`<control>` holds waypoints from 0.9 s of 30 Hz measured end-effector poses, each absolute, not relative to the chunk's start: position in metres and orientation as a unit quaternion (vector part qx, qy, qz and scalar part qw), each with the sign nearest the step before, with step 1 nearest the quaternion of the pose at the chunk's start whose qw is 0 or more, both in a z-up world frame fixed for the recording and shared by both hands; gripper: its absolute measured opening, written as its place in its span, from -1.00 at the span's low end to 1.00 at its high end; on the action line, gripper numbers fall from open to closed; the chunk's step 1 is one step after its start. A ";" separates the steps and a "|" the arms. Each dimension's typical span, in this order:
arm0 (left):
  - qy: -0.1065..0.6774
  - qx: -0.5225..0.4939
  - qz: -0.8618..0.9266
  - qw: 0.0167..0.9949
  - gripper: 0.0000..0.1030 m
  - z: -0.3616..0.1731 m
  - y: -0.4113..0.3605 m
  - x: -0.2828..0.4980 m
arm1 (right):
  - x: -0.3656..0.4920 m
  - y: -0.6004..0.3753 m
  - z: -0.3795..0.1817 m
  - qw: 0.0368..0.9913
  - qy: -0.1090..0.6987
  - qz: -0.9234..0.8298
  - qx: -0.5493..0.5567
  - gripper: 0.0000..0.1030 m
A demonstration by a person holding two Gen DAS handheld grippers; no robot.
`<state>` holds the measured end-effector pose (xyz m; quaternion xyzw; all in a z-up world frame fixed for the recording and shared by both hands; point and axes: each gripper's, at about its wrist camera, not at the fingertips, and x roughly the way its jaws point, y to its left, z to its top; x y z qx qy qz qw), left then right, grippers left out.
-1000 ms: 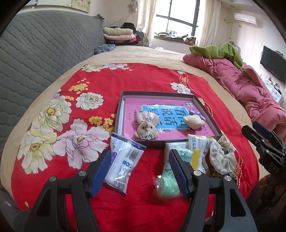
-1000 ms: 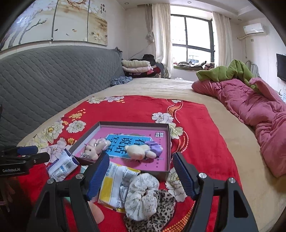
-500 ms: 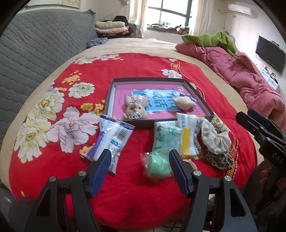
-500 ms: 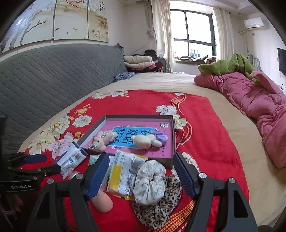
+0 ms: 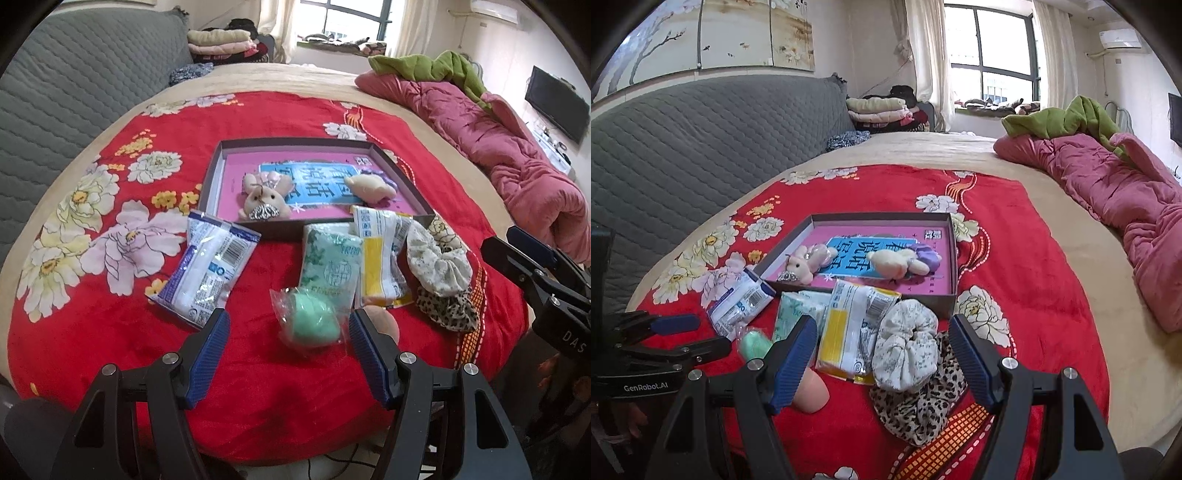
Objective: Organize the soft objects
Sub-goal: 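Withdraw both tools from the box toward the remaining items, then grasp the pink sponge with the right tool while the left tool grasps the green ball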
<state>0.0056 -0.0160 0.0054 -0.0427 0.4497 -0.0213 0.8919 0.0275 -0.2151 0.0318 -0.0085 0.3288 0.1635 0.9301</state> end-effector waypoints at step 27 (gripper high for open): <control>0.503 -0.081 -0.042 0.860 0.33 -0.040 -0.010 0.030 | 0.025 -0.151 -0.027 0.861 0.419 0.269 -0.107 0.42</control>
